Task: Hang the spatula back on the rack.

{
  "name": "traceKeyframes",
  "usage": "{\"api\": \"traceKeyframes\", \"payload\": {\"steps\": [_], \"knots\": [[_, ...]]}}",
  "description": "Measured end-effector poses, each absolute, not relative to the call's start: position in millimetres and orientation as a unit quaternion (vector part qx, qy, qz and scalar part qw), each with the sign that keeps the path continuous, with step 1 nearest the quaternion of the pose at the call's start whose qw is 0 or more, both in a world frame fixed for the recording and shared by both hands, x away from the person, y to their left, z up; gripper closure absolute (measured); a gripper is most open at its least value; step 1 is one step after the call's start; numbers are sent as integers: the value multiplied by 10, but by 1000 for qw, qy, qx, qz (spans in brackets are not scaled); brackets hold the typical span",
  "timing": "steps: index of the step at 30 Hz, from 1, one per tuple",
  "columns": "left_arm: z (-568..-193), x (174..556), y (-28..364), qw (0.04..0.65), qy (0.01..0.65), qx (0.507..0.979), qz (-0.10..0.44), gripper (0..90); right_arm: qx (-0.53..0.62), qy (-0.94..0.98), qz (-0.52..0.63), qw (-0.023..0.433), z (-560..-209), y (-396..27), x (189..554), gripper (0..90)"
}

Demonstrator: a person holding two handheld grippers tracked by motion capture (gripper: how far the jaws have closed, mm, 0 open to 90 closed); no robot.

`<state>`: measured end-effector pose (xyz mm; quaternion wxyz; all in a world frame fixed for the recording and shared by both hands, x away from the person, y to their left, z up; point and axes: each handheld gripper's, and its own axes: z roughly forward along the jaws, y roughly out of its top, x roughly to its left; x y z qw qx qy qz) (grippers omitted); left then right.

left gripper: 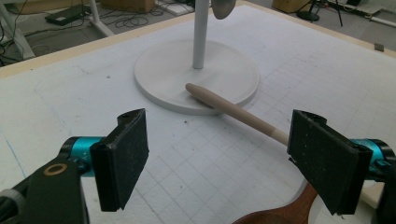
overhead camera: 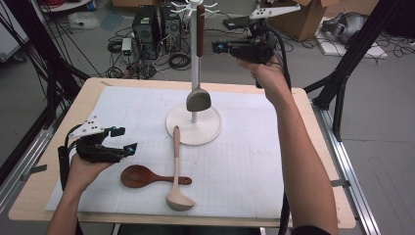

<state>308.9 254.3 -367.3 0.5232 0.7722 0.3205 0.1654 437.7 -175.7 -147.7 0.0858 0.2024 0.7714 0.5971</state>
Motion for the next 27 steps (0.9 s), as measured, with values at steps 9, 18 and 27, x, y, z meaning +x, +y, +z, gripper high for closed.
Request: {"api": "traceKeyframes", "payload": {"steps": [9,18,27], "knots": [[-3656,3088,2556,526,319,771,165,209,192,764,610,84,-1240,-1745,4465,896],[-3650,3086,2570,526,317,772,165,206,188,762,614,80,-1177,-1747,4503,896],[-3660,3100,2577,520,321,774,164,108,186,764,612,84,-1099,-1744,4528,896]]}}
